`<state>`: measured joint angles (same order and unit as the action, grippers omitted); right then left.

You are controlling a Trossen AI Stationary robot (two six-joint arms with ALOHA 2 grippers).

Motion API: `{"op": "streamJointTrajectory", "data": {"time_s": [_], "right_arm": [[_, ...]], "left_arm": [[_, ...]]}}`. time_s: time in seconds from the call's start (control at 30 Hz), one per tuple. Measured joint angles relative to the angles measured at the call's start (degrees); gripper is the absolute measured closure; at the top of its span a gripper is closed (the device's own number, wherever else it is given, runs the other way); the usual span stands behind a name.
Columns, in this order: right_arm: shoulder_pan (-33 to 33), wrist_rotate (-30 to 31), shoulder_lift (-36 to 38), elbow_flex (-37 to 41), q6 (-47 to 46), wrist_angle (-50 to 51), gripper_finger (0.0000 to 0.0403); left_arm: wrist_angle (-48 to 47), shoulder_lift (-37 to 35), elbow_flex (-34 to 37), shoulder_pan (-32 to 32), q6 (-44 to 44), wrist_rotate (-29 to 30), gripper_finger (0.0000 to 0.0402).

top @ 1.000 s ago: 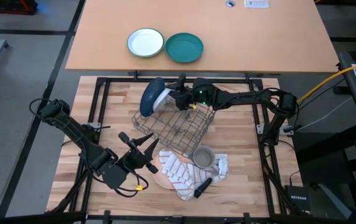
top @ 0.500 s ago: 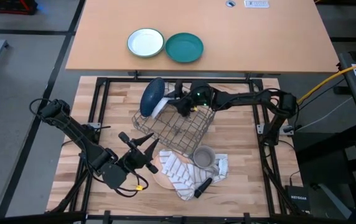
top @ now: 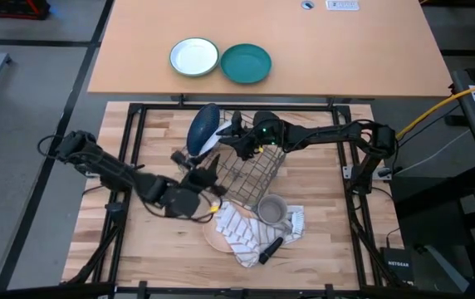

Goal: Sort dishes
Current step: Put the white plate into the dish rack

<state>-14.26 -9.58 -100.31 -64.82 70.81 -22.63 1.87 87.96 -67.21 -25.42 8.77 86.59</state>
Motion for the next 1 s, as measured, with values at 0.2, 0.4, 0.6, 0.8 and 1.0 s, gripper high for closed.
{"op": "streamJointTrajectory", "data": {"time_s": [0.2,0.4,0.6,0.8,1.0], "right_arm": [[0.0,0.0,0.0,0.0,0.1,0.0,0.0255],[0.0,0.1,0.0,0.0,0.2,0.0,0.0255],[0.0,0.1,0.0,0.0,0.2,0.0,0.0255],[0.0,0.1,0.0,0.0,0.2,0.0,0.0255],[0.0,0.1,0.0,0.0,0.2,0.0,0.0255]], "left_arm": [[-9.2,0.0,2.9,5.2,-16.7,-11.6,0.0282],[-17.4,0.0,5.8,8.4,-29.4,-15.5,0.0282],[-21.6,0.0,8.3,10.9,-34.3,-17.9,0.0282],[-24.8,0.0,8.8,13.5,-37.0,-18.5,0.0282],[-25.9,0.0,8.8,16.5,-39.2,-18.5,0.0282]]}}
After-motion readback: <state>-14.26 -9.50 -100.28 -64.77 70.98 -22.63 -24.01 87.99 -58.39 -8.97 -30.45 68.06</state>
